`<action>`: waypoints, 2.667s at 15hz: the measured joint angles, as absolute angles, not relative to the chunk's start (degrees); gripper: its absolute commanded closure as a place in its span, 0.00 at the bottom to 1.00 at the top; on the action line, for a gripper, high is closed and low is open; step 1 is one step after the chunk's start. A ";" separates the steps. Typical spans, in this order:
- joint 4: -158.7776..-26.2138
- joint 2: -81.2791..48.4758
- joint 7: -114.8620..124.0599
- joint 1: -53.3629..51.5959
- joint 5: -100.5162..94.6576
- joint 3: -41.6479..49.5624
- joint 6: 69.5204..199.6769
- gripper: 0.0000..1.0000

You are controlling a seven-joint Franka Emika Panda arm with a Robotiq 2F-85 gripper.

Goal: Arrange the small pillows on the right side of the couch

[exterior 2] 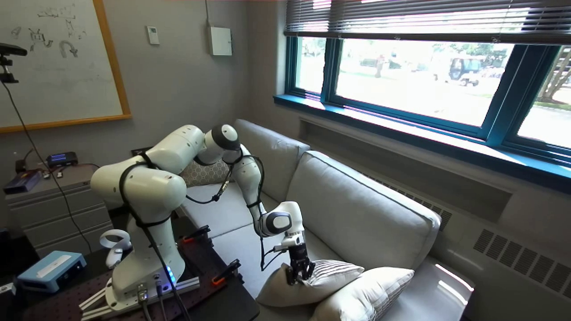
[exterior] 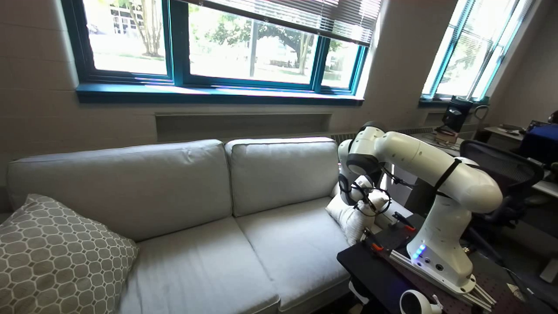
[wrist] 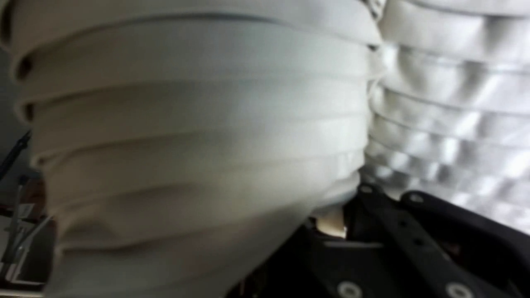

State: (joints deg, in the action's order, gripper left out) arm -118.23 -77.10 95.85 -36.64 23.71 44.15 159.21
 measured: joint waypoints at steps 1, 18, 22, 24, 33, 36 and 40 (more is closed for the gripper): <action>-118.20 -77.10 98.47 -36.68 22.95 44.61 158.00 0.96; -107.52 -76.26 108.60 -31.89 -4.36 40.69 146.35 0.53; -107.14 -75.50 105.92 -29.98 -7.51 40.02 146.35 0.21; -107.51 -74.91 105.41 -29.27 -8.41 39.96 146.41 0.08; -120.18 -68.60 106.16 -35.23 -9.89 43.16 156.13 0.00; -125.74 -67.45 106.93 -40.60 -9.47 46.02 161.12 0.00; -131.89 -67.14 107.07 -47.76 -6.55 49.59 166.94 0.00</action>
State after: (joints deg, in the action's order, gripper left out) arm -131.89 -67.14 107.07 -47.76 -6.55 49.59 166.94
